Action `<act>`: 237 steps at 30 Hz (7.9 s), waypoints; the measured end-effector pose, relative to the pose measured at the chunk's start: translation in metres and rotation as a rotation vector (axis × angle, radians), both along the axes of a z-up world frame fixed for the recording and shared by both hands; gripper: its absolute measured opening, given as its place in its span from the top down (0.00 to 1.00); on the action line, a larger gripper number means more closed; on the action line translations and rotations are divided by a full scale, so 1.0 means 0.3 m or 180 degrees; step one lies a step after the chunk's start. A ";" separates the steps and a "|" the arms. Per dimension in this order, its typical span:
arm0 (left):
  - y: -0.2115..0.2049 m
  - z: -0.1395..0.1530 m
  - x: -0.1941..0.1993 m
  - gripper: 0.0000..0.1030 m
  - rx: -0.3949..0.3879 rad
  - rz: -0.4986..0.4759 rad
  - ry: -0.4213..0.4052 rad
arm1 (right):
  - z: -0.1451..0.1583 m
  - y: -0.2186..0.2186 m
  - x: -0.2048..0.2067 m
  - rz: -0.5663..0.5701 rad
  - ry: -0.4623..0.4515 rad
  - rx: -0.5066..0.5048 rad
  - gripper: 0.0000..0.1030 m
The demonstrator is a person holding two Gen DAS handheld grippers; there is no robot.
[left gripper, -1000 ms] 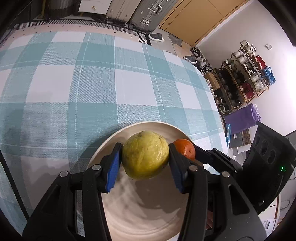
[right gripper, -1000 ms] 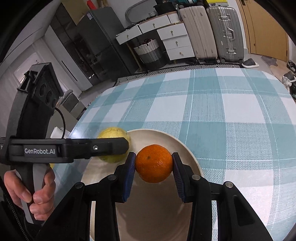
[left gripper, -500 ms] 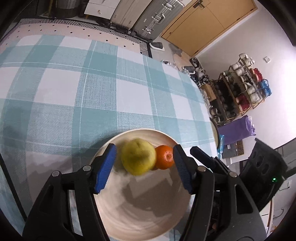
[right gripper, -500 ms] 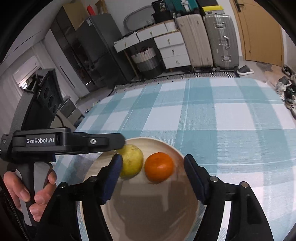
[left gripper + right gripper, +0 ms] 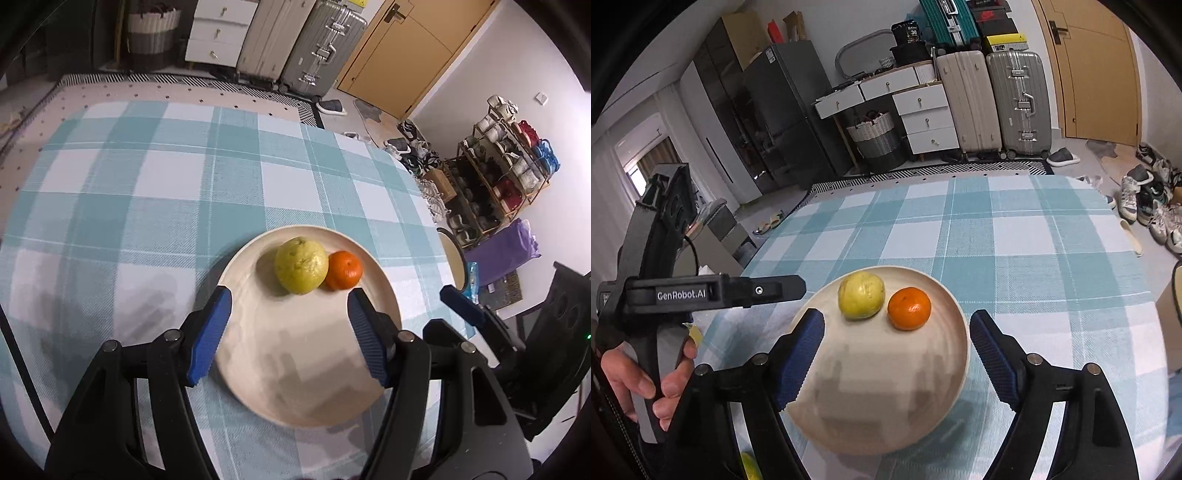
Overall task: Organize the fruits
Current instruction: 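Move both tools back toward the remaining fruit cluster, then grasp the second yellow-green citrus with the left tool while the right tool grasps another orange, then lower the citrus and orange onto the plate beside the others and open both tools, then withdraw both tools from the plate toward the plums and tomatoes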
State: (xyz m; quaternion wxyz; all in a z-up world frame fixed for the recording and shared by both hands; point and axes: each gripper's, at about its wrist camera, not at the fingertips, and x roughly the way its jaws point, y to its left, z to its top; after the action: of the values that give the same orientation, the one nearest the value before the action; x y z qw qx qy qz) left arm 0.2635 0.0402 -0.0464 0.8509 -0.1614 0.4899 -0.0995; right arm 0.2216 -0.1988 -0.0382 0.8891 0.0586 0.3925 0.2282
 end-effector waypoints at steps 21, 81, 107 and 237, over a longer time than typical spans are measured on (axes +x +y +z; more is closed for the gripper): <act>0.013 0.105 -0.446 0.17 0.0348 0.0065 -0.0268 | 0.081 0.000 -0.297 0.0010 -0.0269 0.0145 0.00; 0.088 -0.217 -0.733 0.47 -0.0333 -0.0186 0.0247 | -0.064 0.060 -0.570 0.0194 0.0134 -0.0090 0.00; 0.259 -0.154 -0.749 0.57 -0.0742 0.0036 0.0081 | -0.119 0.180 -0.571 0.0550 0.0347 -0.0183 0.00; 0.034 -0.011 -0.157 0.45 -0.0134 -0.0110 -0.0063 | -0.012 0.111 -0.107 0.0075 -0.0112 -0.0050 0.29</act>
State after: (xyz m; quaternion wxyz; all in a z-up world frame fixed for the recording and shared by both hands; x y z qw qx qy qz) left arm 0.2165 0.0505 -0.0497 0.8503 -0.1698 0.4819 -0.1261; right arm 0.1895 -0.1653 -0.0419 0.8935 0.0429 0.3792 0.2365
